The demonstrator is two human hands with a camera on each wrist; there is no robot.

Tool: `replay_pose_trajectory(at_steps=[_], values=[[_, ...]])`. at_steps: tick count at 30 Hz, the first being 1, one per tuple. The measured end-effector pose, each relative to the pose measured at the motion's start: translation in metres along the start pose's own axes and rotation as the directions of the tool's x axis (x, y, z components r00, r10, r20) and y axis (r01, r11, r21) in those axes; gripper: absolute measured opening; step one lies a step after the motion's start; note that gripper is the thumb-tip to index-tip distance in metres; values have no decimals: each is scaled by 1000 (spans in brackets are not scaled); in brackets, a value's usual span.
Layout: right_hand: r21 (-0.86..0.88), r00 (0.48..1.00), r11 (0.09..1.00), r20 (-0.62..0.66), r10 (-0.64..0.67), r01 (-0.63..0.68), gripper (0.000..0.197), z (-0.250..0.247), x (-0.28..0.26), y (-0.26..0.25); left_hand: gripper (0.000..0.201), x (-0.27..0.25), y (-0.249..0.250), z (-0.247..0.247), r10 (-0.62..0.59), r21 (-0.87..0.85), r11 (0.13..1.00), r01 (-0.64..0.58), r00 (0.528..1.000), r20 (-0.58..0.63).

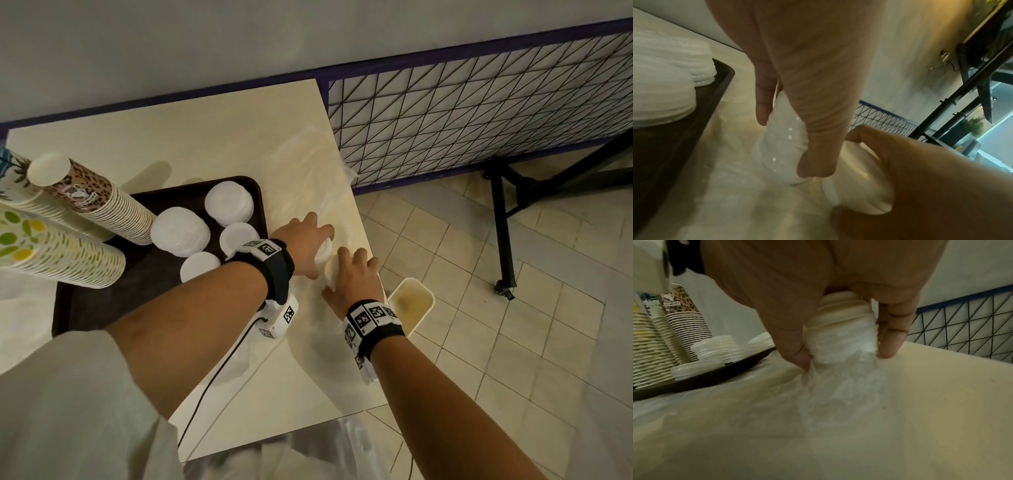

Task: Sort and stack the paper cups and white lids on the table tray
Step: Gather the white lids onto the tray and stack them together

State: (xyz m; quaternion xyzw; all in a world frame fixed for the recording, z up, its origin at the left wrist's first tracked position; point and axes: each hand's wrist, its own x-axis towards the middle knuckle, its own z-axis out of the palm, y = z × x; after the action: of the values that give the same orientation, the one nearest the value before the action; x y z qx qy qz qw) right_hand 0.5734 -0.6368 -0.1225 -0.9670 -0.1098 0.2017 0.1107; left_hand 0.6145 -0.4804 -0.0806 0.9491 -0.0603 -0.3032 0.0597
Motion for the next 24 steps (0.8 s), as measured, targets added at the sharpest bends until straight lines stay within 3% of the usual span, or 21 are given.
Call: replay_pose_trajectory(at_steps=[11,14,17,21,24], values=[[69,1000,998,5,-3,2,79,-2,-6,0,78,-2,-2,17,29,-17,999,-30,999,-32],[167,1000,986,22,8,-11,87,-4,-10,1,81,-2,-4,20,17,-116,993,-19,1000,-18],[243,999,970,47,14,-25,79,-6,-12,3,77,-2,-6,15,-28,-199,980,28,1000,4],[308,996,950,91,23,-50,71,-12,-14,5,56,3,-11,3,-64,-299,950,87,994,89],[339,994,936,96,60,-90,68,-15,-13,3,59,5,-16,-2,-73,-389,915,107,992,103]])
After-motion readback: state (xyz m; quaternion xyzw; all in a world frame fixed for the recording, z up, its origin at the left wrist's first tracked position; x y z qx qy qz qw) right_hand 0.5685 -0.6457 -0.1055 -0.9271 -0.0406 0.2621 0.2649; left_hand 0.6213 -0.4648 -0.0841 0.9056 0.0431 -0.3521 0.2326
